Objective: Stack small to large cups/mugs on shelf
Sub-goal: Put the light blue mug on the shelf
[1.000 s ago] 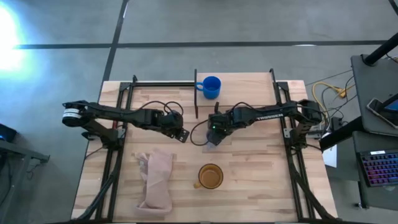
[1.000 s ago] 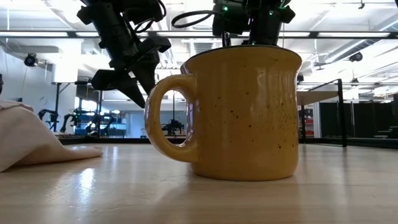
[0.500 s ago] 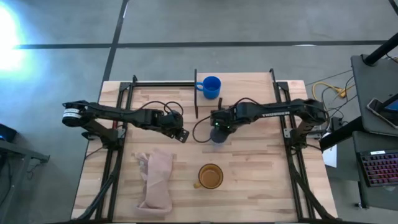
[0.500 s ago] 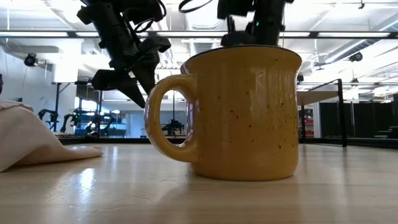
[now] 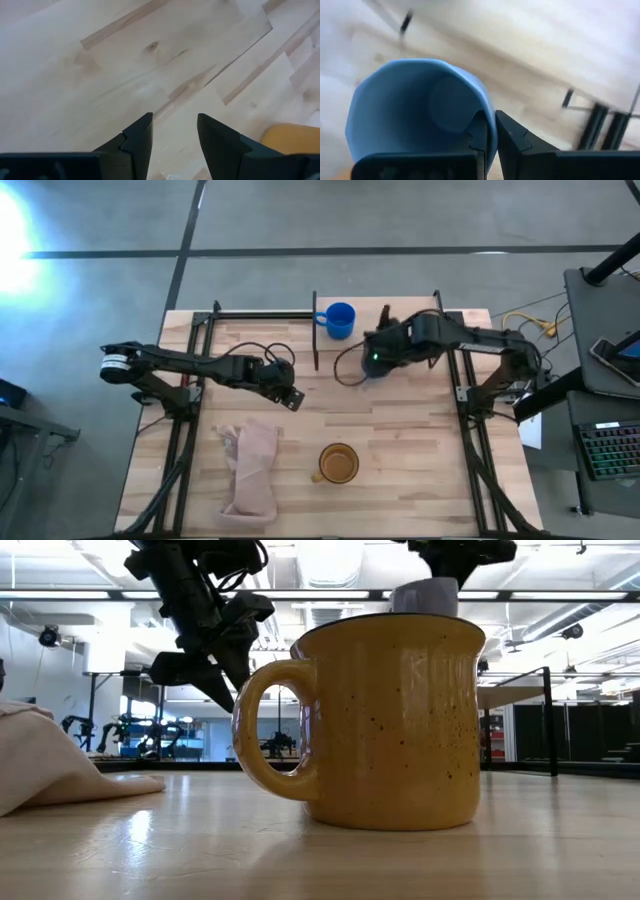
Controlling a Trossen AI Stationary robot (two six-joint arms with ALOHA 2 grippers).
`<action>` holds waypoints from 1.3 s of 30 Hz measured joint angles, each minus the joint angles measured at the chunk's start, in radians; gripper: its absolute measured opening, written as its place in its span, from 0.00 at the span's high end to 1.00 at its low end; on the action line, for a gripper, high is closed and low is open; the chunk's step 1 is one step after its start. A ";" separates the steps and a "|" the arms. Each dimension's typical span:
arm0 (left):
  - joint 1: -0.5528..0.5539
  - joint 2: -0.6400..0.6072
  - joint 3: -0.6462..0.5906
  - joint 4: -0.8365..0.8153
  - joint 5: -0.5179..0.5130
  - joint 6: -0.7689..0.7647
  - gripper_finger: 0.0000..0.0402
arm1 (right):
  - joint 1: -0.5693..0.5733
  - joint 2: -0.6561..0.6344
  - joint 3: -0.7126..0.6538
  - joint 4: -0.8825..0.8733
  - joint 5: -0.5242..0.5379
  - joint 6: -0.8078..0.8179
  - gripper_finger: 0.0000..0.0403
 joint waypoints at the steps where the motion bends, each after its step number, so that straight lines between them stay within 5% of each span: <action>1: 0.000 0.000 0.000 0.006 0.000 0.009 0.65 | -0.013 -0.005 0.009 0.007 0.021 0.005 0.97; 10: 0.000 0.001 0.000 0.034 0.022 0.015 0.65 | -0.283 -0.034 -0.015 0.013 0.048 -0.033 0.97; 17: 0.000 0.001 -0.002 0.034 0.022 0.020 0.65 | -0.443 -0.028 -0.025 0.109 -0.088 -0.050 0.97; 24: -0.001 0.001 -0.014 0.033 0.025 0.023 0.65 | -0.486 -0.028 -0.027 0.146 -0.156 -0.014 0.97; 39: -0.002 0.001 -0.015 0.034 0.028 0.050 0.65 | -0.484 0.007 -0.052 0.175 -0.117 0.097 0.97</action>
